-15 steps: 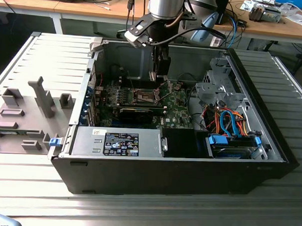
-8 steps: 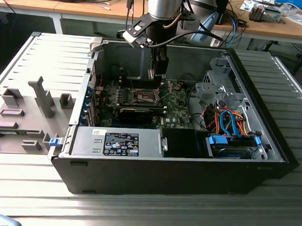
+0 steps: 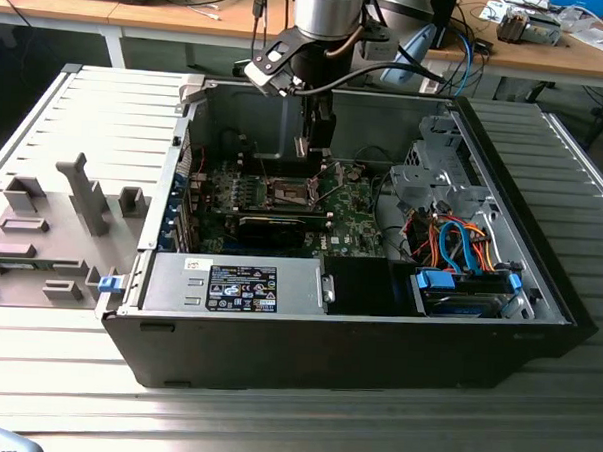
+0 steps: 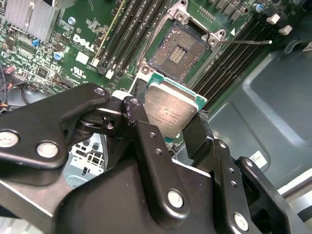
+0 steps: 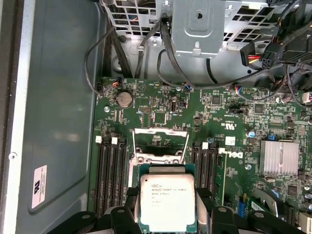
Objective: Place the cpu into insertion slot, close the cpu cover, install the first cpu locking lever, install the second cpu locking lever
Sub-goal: 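Place the cpu into insertion slot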
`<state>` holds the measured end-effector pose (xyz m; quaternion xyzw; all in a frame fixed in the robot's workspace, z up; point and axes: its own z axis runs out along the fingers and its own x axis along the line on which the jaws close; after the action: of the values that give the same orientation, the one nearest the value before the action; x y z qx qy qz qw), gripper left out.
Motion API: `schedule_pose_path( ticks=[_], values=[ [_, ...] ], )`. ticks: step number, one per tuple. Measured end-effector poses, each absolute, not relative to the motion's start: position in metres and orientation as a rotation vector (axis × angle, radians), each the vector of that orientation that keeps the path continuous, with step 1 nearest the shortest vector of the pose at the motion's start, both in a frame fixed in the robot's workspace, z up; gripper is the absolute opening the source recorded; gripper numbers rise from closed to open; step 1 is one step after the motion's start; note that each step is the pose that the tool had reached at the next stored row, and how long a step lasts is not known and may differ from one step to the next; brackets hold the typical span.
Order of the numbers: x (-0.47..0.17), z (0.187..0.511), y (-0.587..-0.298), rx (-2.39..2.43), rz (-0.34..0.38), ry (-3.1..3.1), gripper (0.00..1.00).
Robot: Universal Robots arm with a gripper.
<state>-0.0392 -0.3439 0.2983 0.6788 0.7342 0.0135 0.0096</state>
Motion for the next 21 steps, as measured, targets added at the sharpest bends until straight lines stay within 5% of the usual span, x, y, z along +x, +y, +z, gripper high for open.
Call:
schedule_pose_path(
  ticks=[21],
  values=[
    [-0.0403,0.2927,-0.3439,2.119,0.042,2.292,0.55]
  ],
)
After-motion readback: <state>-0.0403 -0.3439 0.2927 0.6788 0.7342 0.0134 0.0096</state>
